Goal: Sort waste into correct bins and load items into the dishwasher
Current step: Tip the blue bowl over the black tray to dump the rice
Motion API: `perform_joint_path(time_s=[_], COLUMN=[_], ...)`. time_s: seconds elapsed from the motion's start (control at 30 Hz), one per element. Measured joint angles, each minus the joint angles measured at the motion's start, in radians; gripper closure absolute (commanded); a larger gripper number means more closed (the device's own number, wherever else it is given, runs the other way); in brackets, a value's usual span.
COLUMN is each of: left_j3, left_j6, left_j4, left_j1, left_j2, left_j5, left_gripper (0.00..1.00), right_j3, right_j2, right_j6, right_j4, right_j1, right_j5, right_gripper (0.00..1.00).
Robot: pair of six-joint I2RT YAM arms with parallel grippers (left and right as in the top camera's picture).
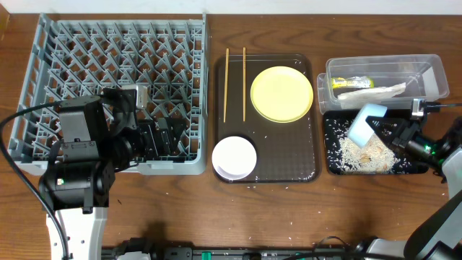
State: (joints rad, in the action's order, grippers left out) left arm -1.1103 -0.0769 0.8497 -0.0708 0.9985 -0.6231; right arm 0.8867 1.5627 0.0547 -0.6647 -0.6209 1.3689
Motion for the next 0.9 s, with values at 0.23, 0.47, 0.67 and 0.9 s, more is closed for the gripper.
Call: perform_joint_path(time_s=[0.23, 0.47, 0.67, 0.9], left_j3=[0.000, 0.000, 0.000, 0.000], left_j6=[0.000, 0.000, 0.000, 0.000], left_j4=[-0.002, -0.001, -0.001, -0.001], left_j1=[0.000, 0.000, 0.000, 0.000], left_j2=[0.000, 0.000, 0.000, 0.000], left_j5=[0.000, 0.000, 0.000, 0.000], left_gripper=[0.15, 0.15, 0.15, 0.15], right_j3=[0.000, -0.001, -0.002, -0.002], right_j2=[0.000, 0.000, 0.000, 0.000], right_j6=[-0.028, -0.066, -0.043, -0.058], right_j4=[-0.027, -0.005, -0.029, -0.011], right_j1=[0.000, 0.000, 0.008, 0.011], right_j5=[-0.057, -0.080, -0.032, -0.062], right_gripper=[0.99, 0.99, 0.99, 0.99])
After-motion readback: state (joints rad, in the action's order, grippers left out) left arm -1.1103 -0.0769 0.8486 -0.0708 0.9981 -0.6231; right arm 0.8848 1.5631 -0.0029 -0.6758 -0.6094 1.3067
